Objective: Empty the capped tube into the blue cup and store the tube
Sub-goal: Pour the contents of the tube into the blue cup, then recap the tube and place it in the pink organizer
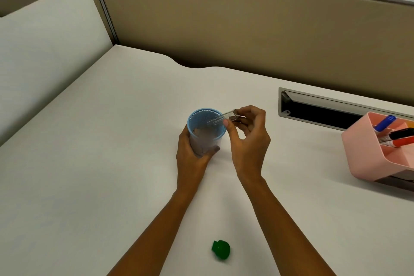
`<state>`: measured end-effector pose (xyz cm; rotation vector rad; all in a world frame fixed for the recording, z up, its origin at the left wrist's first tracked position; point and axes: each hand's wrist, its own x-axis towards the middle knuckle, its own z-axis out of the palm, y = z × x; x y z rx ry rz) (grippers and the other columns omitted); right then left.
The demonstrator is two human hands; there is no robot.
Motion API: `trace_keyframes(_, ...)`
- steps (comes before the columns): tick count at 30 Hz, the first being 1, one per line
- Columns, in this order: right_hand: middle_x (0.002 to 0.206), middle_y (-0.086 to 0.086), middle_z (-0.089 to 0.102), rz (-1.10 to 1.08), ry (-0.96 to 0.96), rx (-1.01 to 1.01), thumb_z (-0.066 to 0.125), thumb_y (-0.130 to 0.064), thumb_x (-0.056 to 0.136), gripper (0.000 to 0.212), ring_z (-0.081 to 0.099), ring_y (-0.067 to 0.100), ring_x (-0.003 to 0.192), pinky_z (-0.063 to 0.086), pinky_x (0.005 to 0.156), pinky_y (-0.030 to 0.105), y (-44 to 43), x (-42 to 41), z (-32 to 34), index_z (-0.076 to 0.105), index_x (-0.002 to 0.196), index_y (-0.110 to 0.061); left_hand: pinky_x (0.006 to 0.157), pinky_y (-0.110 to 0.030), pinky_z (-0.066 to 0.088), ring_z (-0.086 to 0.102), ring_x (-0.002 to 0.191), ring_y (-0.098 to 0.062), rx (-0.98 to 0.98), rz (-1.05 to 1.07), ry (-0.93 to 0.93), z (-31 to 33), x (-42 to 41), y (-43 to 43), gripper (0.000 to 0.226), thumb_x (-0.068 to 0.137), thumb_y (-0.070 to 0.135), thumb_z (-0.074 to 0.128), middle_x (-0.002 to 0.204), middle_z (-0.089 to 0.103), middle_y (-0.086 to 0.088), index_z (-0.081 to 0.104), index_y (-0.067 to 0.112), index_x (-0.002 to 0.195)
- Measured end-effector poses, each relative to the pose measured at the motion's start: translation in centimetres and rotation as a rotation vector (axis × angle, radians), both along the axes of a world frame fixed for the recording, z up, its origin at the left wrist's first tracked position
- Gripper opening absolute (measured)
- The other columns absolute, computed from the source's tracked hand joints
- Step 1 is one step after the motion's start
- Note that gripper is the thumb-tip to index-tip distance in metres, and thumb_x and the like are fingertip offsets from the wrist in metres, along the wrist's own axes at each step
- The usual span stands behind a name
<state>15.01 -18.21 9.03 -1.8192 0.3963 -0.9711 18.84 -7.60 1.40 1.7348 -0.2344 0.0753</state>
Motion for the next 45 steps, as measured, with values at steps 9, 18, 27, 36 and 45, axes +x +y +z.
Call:
trace_keyframes(9, 0.103, 0.004, 0.068, 0.043, 0.013, -0.153, 0.075, -0.007, 0.080, 0.035, 0.065, 0.006, 0.089, 0.053, 0.083, 0.011, 0.0, -0.8, 0.4, 0.056, 0.109, -0.010, 0.093, -0.002, 0.038, 0.048, 0.110, 0.007, -0.006, -0.004, 0.006, 0.6, -0.5, 0.2, 0.077, 0.068, 0.022, 0.081, 0.129, 0.048, 0.009, 0.039, 0.018, 0.133)
trace_keyframes(18, 0.103, 0.013, 0.069, 0.023, 0.015, -0.369, 0.074, -0.006, 0.081, 0.031, 0.064, 0.013, 0.091, 0.045, 0.086, 0.002, 0.1, -0.5, 0.4, 0.060, 0.108, -0.004, 0.089, 0.003, 0.035, 0.047, 0.111, -0.005, 0.016, 0.006, 0.011, 0.4, -0.3, 0.0, 0.077, 0.068, 0.020, 0.080, 0.127, 0.047, 0.006, 0.038, 0.014, 0.133)
trace_keyframes(27, 0.101, -0.002, 0.066, -0.017, -0.021, -0.084, 0.077, -0.007, 0.079, 0.041, 0.067, 0.007, 0.089, 0.050, 0.081, 0.006, 0.6, -0.8, 0.6, 0.052, 0.109, -0.018, 0.089, 0.003, 0.034, 0.045, 0.113, 0.001, 0.037, -0.017, 0.047, 0.9, -0.4, 0.1, 0.078, 0.070, 0.020, 0.079, 0.134, 0.046, 0.001, 0.035, 0.017, 0.134)
trace_keyframes(36, 0.098, 0.001, 0.074, -0.112, -0.067, 0.687, 0.080, -0.014, 0.075, 0.042, 0.072, 0.013, 0.089, 0.051, 0.081, 0.023, -0.2, -4.5, 0.1, 0.051, 0.103, -0.028, 0.114, -0.028, 0.023, 0.023, 0.141, -0.012, 0.044, -0.095, 0.165, 2.1, -4.1, 2.8, 0.067, 0.092, 0.013, 0.052, 0.156, 0.021, 0.004, 0.015, 0.023, 0.147)
trace_keyframes(45, 0.105, 0.001, 0.072, -0.187, -0.044, 0.637, 0.079, -0.019, 0.077, 0.035, 0.071, 0.013, 0.095, 0.050, 0.079, 0.016, 1.1, -10.8, -1.4, 0.062, 0.104, -0.034, 0.106, -0.004, 0.001, 0.011, 0.137, -0.004, 0.453, -0.472, -0.020, 2.8, -12.4, 5.9, 0.036, 0.093, 0.024, 0.050, 0.147, 0.022, 0.018, 0.045, 0.037, 0.126)
